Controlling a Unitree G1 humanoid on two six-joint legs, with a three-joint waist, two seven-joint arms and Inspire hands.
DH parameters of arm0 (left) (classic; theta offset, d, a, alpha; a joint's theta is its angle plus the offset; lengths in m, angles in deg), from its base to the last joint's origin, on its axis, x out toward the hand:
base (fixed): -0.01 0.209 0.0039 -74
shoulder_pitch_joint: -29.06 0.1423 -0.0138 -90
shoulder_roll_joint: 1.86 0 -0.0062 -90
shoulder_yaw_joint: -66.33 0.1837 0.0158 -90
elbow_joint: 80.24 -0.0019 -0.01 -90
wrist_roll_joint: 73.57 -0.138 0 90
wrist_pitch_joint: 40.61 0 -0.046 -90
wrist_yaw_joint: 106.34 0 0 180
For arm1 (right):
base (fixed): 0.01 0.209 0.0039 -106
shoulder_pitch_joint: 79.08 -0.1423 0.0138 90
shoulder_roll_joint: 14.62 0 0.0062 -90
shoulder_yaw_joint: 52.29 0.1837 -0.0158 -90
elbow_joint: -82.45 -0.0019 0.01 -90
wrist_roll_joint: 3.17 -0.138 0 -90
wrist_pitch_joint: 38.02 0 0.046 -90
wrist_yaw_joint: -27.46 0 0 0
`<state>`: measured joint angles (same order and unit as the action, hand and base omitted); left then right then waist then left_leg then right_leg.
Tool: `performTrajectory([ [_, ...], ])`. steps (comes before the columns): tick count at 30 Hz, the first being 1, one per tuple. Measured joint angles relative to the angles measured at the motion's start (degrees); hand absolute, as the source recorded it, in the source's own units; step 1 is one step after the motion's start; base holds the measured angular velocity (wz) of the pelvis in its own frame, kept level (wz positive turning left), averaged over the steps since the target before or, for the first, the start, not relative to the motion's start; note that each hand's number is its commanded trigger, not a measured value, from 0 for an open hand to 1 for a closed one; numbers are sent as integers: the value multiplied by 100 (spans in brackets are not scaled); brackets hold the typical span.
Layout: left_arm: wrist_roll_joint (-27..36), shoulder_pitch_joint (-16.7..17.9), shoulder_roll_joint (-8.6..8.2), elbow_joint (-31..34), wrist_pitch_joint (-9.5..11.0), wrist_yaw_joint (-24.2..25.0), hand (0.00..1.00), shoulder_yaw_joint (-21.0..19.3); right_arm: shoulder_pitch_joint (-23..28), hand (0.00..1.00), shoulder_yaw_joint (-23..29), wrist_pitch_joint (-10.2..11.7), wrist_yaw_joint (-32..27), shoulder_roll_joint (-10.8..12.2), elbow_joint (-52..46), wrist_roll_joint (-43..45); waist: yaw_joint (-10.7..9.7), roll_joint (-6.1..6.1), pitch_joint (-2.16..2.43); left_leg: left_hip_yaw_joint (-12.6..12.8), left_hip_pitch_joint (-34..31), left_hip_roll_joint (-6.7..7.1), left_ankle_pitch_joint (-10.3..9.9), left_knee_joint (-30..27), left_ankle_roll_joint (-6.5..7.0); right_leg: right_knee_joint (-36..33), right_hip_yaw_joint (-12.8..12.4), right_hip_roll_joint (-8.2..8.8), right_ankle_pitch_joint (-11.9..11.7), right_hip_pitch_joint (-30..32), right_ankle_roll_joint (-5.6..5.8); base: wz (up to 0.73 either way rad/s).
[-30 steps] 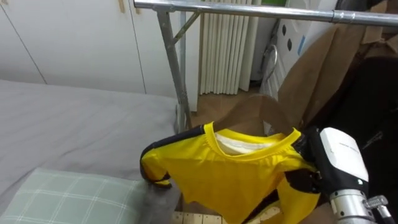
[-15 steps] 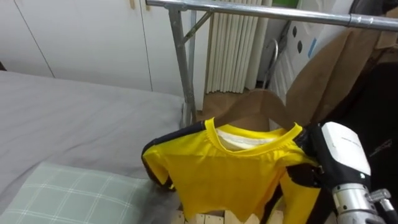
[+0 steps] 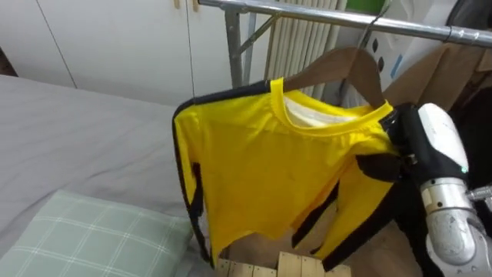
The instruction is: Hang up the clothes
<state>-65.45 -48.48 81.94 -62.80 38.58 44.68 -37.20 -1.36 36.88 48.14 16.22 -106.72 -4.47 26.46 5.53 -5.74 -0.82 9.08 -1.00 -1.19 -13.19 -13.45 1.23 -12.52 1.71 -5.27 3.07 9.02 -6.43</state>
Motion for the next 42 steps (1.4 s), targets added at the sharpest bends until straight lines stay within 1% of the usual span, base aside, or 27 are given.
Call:
performTrajectory([
  [1, 0, 12, 0, 8, 0, 15, 0, 0, -72, 100, 0, 0, 0, -33, 0, -27, 4, 0, 0, -4, 5, 1, 1, 2, 0, -2, 11, 2, 2, -2, -3, 0],
  [3, -120, 44, 6, 132, -1, 50, 0, -144, -333, 100, 0, 0, -19, -274, 77, -270, 89, -24, 4, -32, 42, 4, 6, 29, -7, -1, 40, 5, 16, -34, -15, 3],
  [4, -142, 46, 7, 166, -1, 47, 0, -205, -405, 100, 2, -1, -27, -336, 120, -323, 111, -40, 6, -46, 53, 6, 8, 37, -10, -2, 50, 6, 27, -47, -18, 13],
  [5, -143, 56, 34, 190, 1, 44, 0, -213, -536, 100, 4, 3, -57, -419, 220, -462, 136, -79, 7, -72, 79, 10, 18, 58, -23, -2, 60, 8, 43, -73, -21, 9],
  [6, -144, 88, 54, 204, 11, 45, 0, -211, -728, 100, 4, 6, -57, -460, 405, -648, 167, -120, 0, -54, 110, 5, 22, 69, -25, -3, 55, 2, 49, -92, -27, 6],
  [7, -144, 99, 64, 204, 12, 45, 0, -210, -836, 100, 2, 6, -57, -489, 513, -757, 179, -140, 3, -54, 113, 4, 22, 69, -25, -2, 53, -1, 51, -95, -30, 0],
  [8, -144, 100, 79, 213, 12, 45, 0, -210, -1000, 100, 1, 3, -61, -593, 694, -983, 217, -169, 3, -61, 113, 2, 22, 69, -25, 3, 53, -3, 52, -101, -32, 0],
  [9, -143, 97, 84, 231, 13, 45, 0, -212, -1152, 100, -1, 1, -61, -690, 882, -1199, 251, -173, 3, -79, 120, 2, 21, 70, -26, 14, 54, -4, 52, -115, -32, 0],
  [11, -140, 98, 88, 289, 12, 49, 0, -215, -1328, 100, -1, -42, -61, -799, 1026, -1457, 258, -173, 3, -101, 109, 3, 21, 77, -26, 49, 66, -2, 50, -124, -34, 5],
  [13, -141, 100, 98, 289, 10, 53, 0, -215, -1471, 100, -1, -90, -58, -848, 1136, -1753, 255, -178, 7, -114, 100, 0, 21, 83, -27, 72, 107, 4, 41, -128, -37, 7],
  [15, -148, 79, 100, 339, 2, 96, 0, -315, -1599, 100, 48, -131, 56, -940, 1391, -2382, 232, -180, 9, -195, 54, 1, 21, 60, -27, 99, 213, 30, 42, -136, -37, 17],
  [20, -181, 121, 117, 420, 2, 284, 0, -456, -1634, 100, 233, -244, 388, -961, 1787, -3096, 242, -169, 7, -274, 44, -5, 21, 65, -27, 190, 299, 36, 43, -187, -39, 10],
  [23, -212, 165, 128, 533, -13, 378, 0, -496, -1640, 100, 230, -283, 602, -1088, 2007, -3658, 272, -164, 7, -300, 45, -5, 21, 74, -27, 196, 322, 37, 51, -194, -41, 4],
  [27, -218, 168, 133, 598, -52, 468, 0, -635, -1765, 100, 220, -400, 1034, -1152, 2440, -4233, 266, -161, 9, -324, 57, -3, 23, 77, -29, 195, 334, 38, 55, -209, -46, 0],
  [30, -310, 214, 140, 612, -60, 559, 0, -635, -1874, 100, 217, -441, 1445, -1198, 2847, -4318, 267, -157, 11, -325, 102, -3, 24, 75, -31, 191, 336, 37, 58, -250, -51, 0],
  [35, -337, 246, 177, 612, -63, 730, 0, -638, -2011, 100, 208, -464, 2023, -1205, 3500, -4315, 264, -147, 15, -359, 160, 4, 32, 71, -41, 179, 368, 46, 73, -316, -63, 3],
  [38, -337, 265, 199, 613, -63, 838, 0, -644, -2013, 100, 208, -504, 2365, -1213, 3670, -4311, 263, -148, 16, -380, 159, 12, 40, 70, -51, 174, 380, 51, 74, -321, -64, 3],
  [42, -331, 267, 206, 615, -61, 841, 0, -642, -2014, 100, 204, -507, 2724, -1214, 3716, -4306, 263, -152, 18, -399, 160, 14, 45, 69, -57, 172, 379, 50, 78, -323, -69, 0],
])
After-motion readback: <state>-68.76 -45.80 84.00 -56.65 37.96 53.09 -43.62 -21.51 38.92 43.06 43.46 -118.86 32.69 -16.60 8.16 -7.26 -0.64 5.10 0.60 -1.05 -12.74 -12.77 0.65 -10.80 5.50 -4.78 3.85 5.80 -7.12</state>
